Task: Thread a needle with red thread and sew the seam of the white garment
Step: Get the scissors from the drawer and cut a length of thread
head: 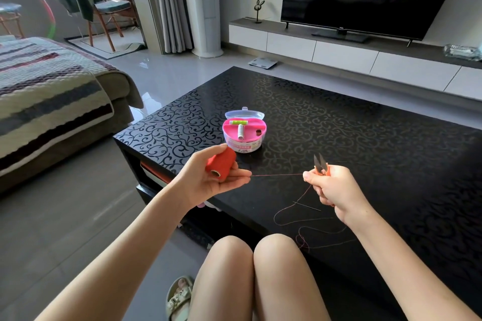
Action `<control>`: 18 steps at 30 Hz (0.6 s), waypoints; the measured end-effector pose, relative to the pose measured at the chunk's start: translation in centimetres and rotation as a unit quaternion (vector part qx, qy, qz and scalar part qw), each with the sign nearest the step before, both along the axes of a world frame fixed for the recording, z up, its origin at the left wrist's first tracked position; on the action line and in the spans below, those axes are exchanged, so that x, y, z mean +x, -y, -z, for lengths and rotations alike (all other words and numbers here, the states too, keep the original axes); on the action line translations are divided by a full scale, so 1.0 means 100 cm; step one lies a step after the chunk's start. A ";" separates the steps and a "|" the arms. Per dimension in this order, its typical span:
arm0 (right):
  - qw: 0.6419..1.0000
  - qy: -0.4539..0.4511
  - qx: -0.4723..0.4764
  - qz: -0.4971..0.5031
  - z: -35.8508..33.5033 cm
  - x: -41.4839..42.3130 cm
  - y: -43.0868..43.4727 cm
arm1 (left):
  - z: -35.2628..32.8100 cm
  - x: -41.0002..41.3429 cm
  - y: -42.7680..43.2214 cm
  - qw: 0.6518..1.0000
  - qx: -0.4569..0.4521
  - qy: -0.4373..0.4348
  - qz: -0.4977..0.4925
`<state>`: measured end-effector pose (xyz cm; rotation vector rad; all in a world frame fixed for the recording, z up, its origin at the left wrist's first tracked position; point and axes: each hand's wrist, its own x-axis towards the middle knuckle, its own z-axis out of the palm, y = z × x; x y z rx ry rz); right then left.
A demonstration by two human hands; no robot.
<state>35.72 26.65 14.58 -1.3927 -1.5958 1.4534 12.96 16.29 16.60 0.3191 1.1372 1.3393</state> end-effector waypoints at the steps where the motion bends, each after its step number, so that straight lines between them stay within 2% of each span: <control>1: 1.000 -0.001 -0.003 0.002 0.001 0.001 -0.001 | 0.001 0.001 -0.002 1.000 0.004 0.009 -0.002; 3: 1.000 0.007 -0.002 0.002 0.002 0.001 -0.002 | 0.003 0.005 -0.005 0.999 0.012 0.035 -0.001; 6: 0.997 0.046 0.055 0.021 0.002 0.000 0.001 | 0.006 0.009 -0.008 0.996 0.042 0.078 0.014; 9: 0.996 -0.031 0.051 0.067 -0.006 -0.001 0.012 | 0.007 0.012 -0.012 0.989 0.064 0.127 0.043; 11: 0.988 -0.142 -0.046 0.030 -0.017 -0.003 0.025 | 0.008 0.013 -0.015 0.984 0.072 0.151 0.058; 13: 0.957 -0.218 -0.185 -0.051 -0.029 -0.009 0.042 | 0.008 0.015 -0.017 0.981 0.084 0.155 0.078; 15: 0.932 -0.205 -0.269 -0.127 -0.035 -0.017 0.054 | 0.007 0.015 -0.019 0.979 0.091 0.153 0.095; 18: 0.915 -0.174 -0.315 -0.183 -0.039 -0.026 0.057 | 0.004 0.016 -0.021 0.977 0.101 0.146 0.118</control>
